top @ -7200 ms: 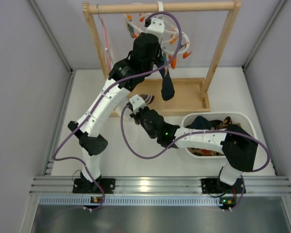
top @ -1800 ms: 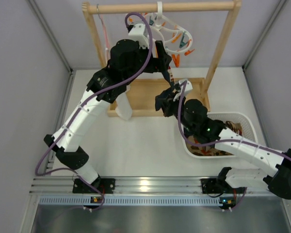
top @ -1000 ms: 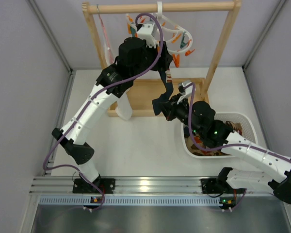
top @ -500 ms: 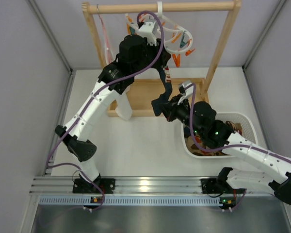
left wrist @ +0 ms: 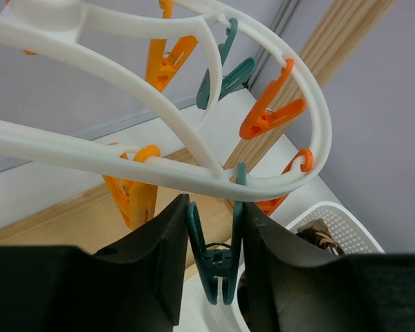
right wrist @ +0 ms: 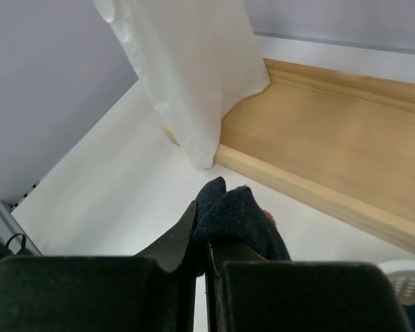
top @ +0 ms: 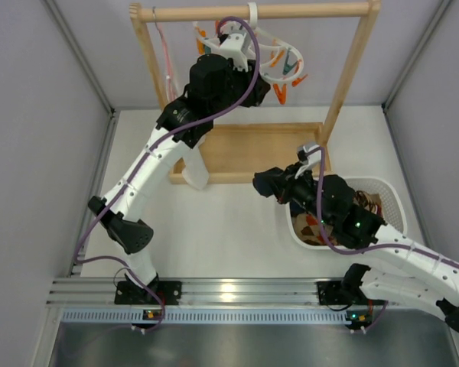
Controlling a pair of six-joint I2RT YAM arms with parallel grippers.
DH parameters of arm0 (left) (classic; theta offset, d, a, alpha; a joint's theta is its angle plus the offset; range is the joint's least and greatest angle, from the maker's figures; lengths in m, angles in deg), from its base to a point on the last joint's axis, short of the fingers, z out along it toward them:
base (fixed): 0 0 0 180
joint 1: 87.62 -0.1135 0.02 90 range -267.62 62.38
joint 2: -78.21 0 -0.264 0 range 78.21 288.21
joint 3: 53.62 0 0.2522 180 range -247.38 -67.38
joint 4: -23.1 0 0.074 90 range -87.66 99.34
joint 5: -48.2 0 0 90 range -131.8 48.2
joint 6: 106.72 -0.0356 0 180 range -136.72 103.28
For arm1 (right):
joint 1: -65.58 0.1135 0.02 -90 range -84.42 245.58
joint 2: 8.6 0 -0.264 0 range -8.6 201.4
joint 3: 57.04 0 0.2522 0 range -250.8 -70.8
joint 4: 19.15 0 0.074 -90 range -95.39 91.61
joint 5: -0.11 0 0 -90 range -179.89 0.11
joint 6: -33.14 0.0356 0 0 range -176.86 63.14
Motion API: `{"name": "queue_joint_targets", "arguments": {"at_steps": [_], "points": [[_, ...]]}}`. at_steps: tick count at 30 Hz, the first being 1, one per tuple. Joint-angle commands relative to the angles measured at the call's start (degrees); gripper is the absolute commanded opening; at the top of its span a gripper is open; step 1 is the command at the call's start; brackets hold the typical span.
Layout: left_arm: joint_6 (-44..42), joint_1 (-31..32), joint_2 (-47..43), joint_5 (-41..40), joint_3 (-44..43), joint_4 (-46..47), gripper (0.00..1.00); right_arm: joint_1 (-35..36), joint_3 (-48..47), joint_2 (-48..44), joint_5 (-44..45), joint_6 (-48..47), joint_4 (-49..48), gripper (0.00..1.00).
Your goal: Remove the socks clipped to the hanger
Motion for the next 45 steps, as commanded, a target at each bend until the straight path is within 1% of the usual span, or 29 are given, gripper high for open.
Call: {"name": "queue_joint_targets", "arguments": {"at_steps": [1,2,3,4,5,6,7,8,9,11,12,15,16,18,19,20,21,22,23,25,26,27,28,29,32,35,38,41,45], "points": [[1.1,-0.2,-1.5,0.0,-0.3,2.5,0.44,0.1,-0.9,-4.0,5.5,0.7,7.6,0.0],[1.2,-0.2,-2.1,-0.5,1.1,2.5,0.55,0.1,-1.3,-5.4,7.0,0.9,11.1,0.0],[1.8,-0.2,-3.4,-1.0,2.0,2.5,0.6,0.1,-2.7,-6.1,8.5,2.2,14.5,0.0],[1.9,-0.3,-3.9,-1.7,3.4,2.4,0.64,0.0,-3.6,-6.8,11.1,3.0,22.3,0.0],[2.2,-0.2,-4.7,-2.3,4.4,2.4,0.7,0.0,-5.8,-6.8,12.1,3.9,26.2,0.0],[3.1,-0.2,-6.4,-3.5,5.4,2.4,0.81,0.0,-7.0,-6.6,12.8,5.2,29.8,0.0],[3.4,-0.2,-7.2,-3.7,6.3,2.4,0.85,0.0,-8.1,-5.9,14.5,5.9,36.9,0.0],[3.9,-0.2,-8.2,-3.9,8.1,2.4,0.91,0.0,-9.1,-5.5,15.7,6.5,39.9,0.0],[4.7,-0.2,-10.2,-4.5,9.2,2.4,0.98,0.0,-11.1,-4.8,17.2,7.8,43.2,0.0],[5.9,-0.2,-12.6,-5.3,13.2,2.4,0.98,-0.5,-13.5,-3.3,21.3,8.9,50.3,0.0],[6.3,-0.2,-15.2,-5.8,14.9,2.4,0.98,-0.7,-14.0,-2.9,22.2,9.4,51.8,0.0],[7.7,-0.2,-20.8,-8.8,21.7,2.4,0.98,-3.5,-13.5,-2.6,22.5,9.9,53.5,0.0],[7.8,-0.1,-22.3,-9.8,25.3,2.4,0.98,-4.5,-12.9,-2.4,21.3,9.8,53.5,0.0],[7.9,-0.2,-27.0,-10.8,28.8,2.4,0.98,-8.0,-10.7,-1.9,18.9,8.8,51.9,0.0],[7.9,-0.2,-28.4,-11.5,31.8,2.5,0.98,-9.7,-9.9,-1.1,15.0,8.2,50.7,0.0],[8.1,-0.2,-31.2,-11.7,33.2,2.4,0.98,-13.8,-7.4,-0.6,12.4,7.5,49.3,0.0],[8.3,-0.2,-32.5,-11.9,34.6,2.4,0.98,-16.3,-5.9,-0.2,9.5,6.1,45.0,0.0],[8.5,-0.2,-33.7,-12.0,37.1,2.4,0.98,-19.0,-4.4,1.2,3.8,5.8,43.3,0.0],[8.8,-0.2,-36.3,-11.9,38.3,2.3,0.98,-23.9,-2.0,2.1,1.5,5.5,41.3,0.0],[9.1,-0.1,-38.7,-11.8,41.9,2.3,0.98,-28.1,0.5,4.6,-6.7,5.6,35.8,0.0],[9.5,-0.1,-40.0,-11.9,43.2,2.2,0.98,-32.0,2.7,5.3,-10.0,5.6,34.0,0.0],[9.5,-0.2,-42.4,-11.9,45.2,2.2,0.98,-33.9,3.7,5.9,-13.2,5.8,32.5,0.0],[9.6,-0.2,-43.4,-12.1,46.1,2.3,0.98,-35.6,4.8,6.5,-17.8,5.9,28.6,0.0],[9.6,-0.2,-44.3,-12.4,46.9,2.3,0.98,-38.2,7.0,6.8,-18.9,6.4,27.0,0.0],[9.8,-0.2,-47.8,-12.7,49.6,2.1,0.98,-41.2,10.4,8.5,-21.0,8.3,22.3,0.0],[9.7,-0.2,-50.6,-12.3,52.1,1.9,0.98,-44.4,14.5,9.9,-28.5,8.9,16.3,0.0],[9.9,-0.2,-53.0,-11.9,53.9,1.0,0.98,-47.8,16.2,10.4,-30.3,8.0,15.9,0.0],[9.9,-0.2,-55.1,-11.8,55.4,-0.1,0.98,-49.4,15.9,7.5,-31.1,6.8,18.2,0.0],[10.0,-0.1,-55.7,-11.7,55.6,-1.4,0.98,-49.8,13.5,0.9,-28.5,6.6,22.5,0.2]]}}
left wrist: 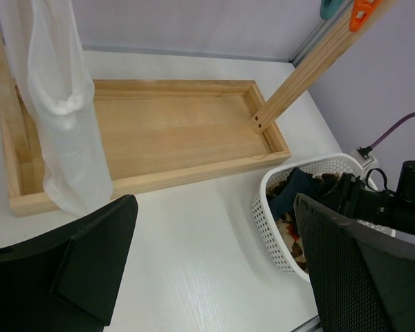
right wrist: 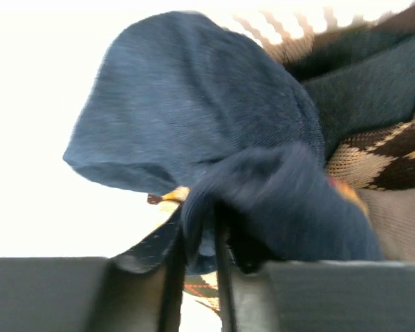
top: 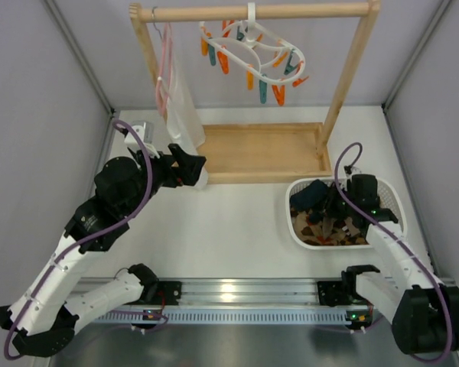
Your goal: Remove the socks clipped to the hanger
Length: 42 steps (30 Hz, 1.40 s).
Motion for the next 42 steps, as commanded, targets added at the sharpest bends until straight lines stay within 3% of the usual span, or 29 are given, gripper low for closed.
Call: {"name": "queue_joint_targets", "arguments": {"at_steps": [1,3,9,15,19,26,31,36,42], "points": [[0.2,-0.2,-0.6,0.0,0.4,-0.5,0.98,-1.2,-3.5,-6.3,0.1,-1.3,1.6,0.25],[0.0,-0.2,-0.9,-0.2,0.2,-1.2,0.98,-1.3,-4.9,-7.5,1.2,-1.6,3.9,0.48],[-1.7,-0.2,-1.8,-2.4,0.4,-3.9,0.98,-1.6,-8.7,-9.2,1.7,-3.1,8.0,0.69],[-5.0,-0.2,-2.0,-7.2,-0.3,-13.8,0.98,-1.6,-14.1,-14.0,3.8,-7.7,15.2,0.95],[-9.1,-0.2,-2.6,-11.5,1.4,-18.4,0.98,-1.6,-19.6,-17.3,5.4,-10.6,19.9,0.99],[-2.5,0.7,-8.1,-24.5,12.2,-14.7,0.98,-1.6,-27.9,-22.4,6.6,-14.9,22.2,1.0],[-3.8,-3.4,-7.8,-21.8,12.4,-12.8,0.98,-1.2,-33.4,-25.7,12.2,-21.0,26.4,1.0],[-4.0,-13.8,-12.7,-18.8,15.2,-11.0,0.98,1.8,-32.3,-32.6,20.5,-24.3,26.9,0.99],[-6.3,-14.8,-19.3,-20.2,18.0,-9.9,0.98,7.0,-31.0,-37.7,26.8,-24.7,28.0,0.99]]}}
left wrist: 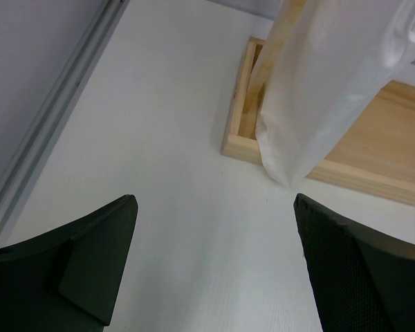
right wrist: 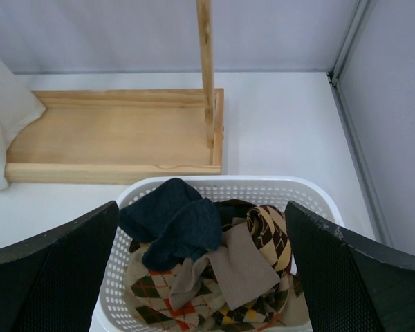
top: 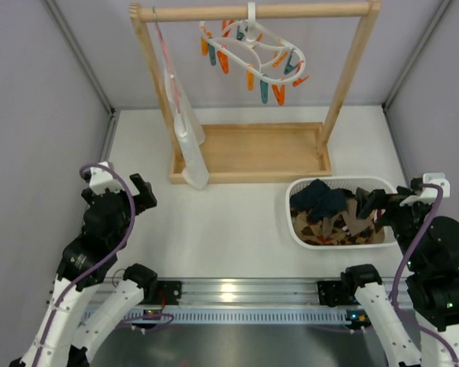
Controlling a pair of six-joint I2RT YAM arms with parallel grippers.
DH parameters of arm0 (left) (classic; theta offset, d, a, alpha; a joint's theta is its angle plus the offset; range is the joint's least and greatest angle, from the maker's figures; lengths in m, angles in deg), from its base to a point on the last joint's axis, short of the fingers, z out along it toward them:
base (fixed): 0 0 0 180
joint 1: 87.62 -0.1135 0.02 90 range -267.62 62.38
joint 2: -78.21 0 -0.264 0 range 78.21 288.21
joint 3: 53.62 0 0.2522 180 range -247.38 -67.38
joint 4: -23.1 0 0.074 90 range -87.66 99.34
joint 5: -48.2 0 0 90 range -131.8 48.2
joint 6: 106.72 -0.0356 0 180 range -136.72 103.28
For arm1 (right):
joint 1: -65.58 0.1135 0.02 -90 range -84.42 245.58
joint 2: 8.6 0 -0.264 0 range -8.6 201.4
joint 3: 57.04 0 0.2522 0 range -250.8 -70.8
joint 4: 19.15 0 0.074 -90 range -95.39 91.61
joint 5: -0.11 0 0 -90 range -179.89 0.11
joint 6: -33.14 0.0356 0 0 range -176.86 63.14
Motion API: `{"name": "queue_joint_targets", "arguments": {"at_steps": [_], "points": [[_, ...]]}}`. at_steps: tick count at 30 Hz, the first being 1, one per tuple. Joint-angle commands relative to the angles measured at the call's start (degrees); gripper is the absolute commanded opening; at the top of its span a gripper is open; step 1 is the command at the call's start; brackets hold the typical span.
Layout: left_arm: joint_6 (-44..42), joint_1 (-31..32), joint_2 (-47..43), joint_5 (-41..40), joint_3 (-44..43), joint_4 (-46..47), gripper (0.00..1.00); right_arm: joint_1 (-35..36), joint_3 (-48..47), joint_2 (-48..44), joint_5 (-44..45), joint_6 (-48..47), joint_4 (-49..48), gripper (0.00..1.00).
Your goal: Remove the socks clipped to the hanger
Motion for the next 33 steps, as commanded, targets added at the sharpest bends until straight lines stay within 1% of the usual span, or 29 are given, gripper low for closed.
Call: {"name": "queue_joint_targets", "arguments": {"at_steps": [1,4,10,12,17,33], "points": [[-1.6,-0.4,-2.8,-0.4,2.1,3.6,0.98,3.3,0.7,-2.2,5.6,-2.1,2.1,0.99],[-2.5,-0.4,-6.3,1.6,5.1,4.9,0.98,4.3,1.8,-4.2,6.3,-2.2,1.7,0.99],[-5.7,-0.4,-11.3,4.8,6.8,8.4,0.98,6.1,3.6,-6.3,8.9,-2.9,1.7,0.99],[-6.6,-0.4,-11.8,6.2,7.3,8.9,0.98,6.6,4.0,-6.6,9.6,-2.9,1.9,0.99],[-7.7,-0.4,-12.5,6.6,7.9,10.0,0.98,7.5,4.9,-7.7,12.3,-2.8,1.4,0.99],[-8.6,-1.7,-11.4,11.4,8.6,11.8,0.98,7.6,5.0,-8.1,12.3,-2.5,1.3,1.0]]}}
